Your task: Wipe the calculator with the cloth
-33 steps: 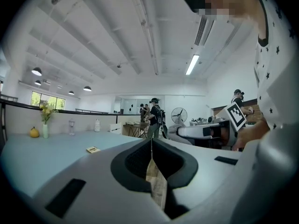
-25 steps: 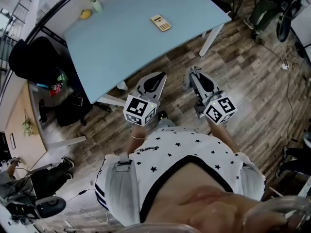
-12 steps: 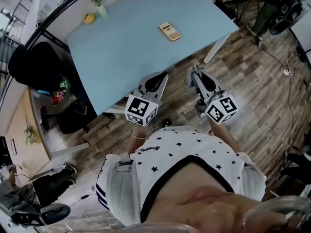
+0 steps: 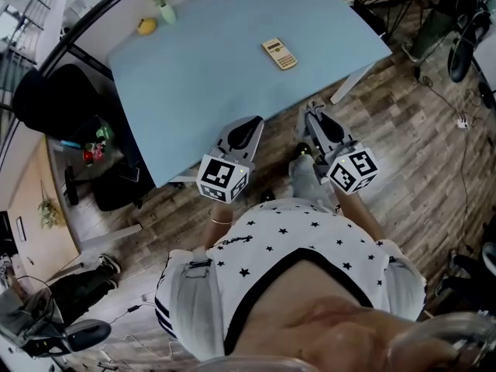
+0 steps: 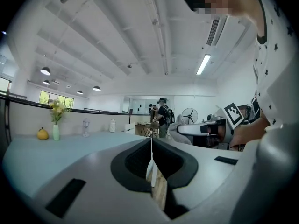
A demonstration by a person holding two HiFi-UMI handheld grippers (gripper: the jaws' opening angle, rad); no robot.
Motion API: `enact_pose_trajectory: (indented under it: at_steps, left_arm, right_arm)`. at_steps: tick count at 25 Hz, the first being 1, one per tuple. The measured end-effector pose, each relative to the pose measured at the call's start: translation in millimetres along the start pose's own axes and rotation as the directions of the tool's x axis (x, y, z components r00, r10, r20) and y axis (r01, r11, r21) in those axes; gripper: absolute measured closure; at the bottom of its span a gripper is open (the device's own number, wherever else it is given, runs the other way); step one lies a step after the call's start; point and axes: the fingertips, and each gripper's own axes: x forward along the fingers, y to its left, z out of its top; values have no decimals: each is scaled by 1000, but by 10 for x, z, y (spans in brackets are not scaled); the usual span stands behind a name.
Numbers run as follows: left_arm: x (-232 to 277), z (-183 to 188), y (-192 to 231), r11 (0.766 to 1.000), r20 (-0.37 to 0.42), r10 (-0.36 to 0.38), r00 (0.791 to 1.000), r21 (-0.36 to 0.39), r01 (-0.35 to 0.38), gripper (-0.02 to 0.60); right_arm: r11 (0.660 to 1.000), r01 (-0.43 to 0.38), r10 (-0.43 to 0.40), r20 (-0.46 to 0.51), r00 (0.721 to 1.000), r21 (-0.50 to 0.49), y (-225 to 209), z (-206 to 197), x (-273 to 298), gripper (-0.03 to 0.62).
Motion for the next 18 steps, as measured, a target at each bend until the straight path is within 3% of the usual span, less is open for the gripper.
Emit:
enact_pose_trajectory:
  at_steps: [5, 11, 18]
  left_arm:
    - [166, 56, 280, 996, 5, 90, 996, 2, -90, 551]
    - [475, 98, 695, 977, -7, 214, 977, -14, -214, 551]
    - [909, 103, 905, 964, -23, 263, 965, -29, -264, 551]
  right_arm:
    - [997, -81, 80, -38, 996, -18, -207, 37, 411, 553]
    - [984, -178, 178, -67, 982, 2, -566, 119, 956, 553]
    - [972, -232, 234, -101, 967, 29, -962, 137, 1327, 553]
